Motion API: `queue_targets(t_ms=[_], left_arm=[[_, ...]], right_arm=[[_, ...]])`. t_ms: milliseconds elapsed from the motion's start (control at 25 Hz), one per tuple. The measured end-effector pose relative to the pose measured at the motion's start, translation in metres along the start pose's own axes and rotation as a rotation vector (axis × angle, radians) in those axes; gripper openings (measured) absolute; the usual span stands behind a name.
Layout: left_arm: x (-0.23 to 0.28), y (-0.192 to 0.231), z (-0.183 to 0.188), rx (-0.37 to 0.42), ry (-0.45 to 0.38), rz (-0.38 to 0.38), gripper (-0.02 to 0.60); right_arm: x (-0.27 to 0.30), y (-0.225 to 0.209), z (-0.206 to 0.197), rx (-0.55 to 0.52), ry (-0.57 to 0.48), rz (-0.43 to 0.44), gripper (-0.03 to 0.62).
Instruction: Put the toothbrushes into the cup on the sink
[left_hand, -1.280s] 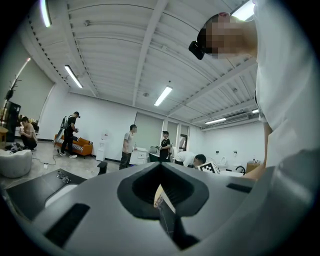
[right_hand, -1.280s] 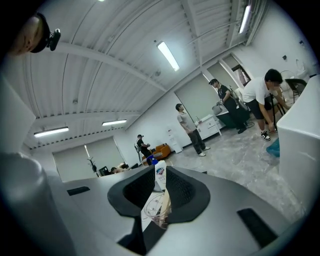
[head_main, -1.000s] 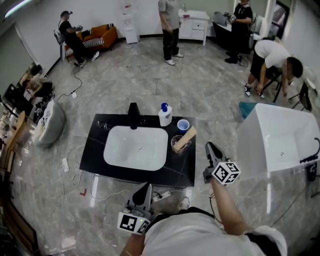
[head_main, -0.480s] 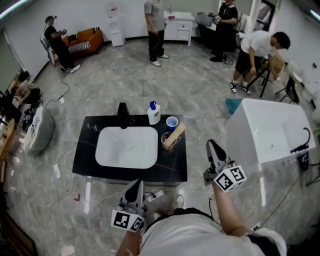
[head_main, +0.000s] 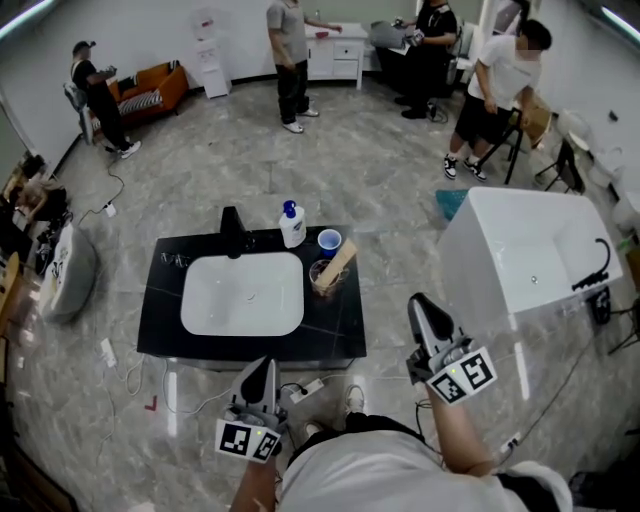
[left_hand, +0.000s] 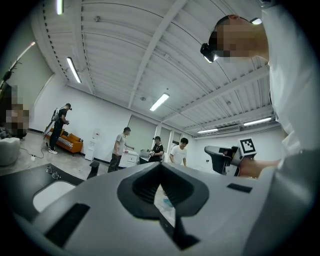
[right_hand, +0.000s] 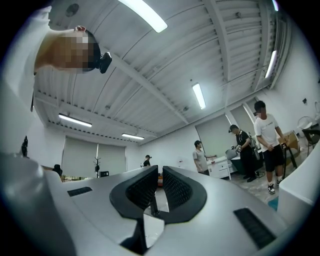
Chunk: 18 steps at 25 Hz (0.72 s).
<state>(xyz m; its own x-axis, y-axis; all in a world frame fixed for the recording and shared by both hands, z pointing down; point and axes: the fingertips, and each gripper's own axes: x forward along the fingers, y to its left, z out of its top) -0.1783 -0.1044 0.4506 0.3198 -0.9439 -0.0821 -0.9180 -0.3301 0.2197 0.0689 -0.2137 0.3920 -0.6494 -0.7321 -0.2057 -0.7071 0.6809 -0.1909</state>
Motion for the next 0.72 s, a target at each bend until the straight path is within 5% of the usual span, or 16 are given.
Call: queue_targets(t_ms=[720], left_arm=[[-0.016, -0.014, -0.010, -0.030, 0.019, -0.080, -0.002]], right_arm=[[-0.037, 0.030, 0.001, -0.045, 0.022, -0.038, 0.052]])
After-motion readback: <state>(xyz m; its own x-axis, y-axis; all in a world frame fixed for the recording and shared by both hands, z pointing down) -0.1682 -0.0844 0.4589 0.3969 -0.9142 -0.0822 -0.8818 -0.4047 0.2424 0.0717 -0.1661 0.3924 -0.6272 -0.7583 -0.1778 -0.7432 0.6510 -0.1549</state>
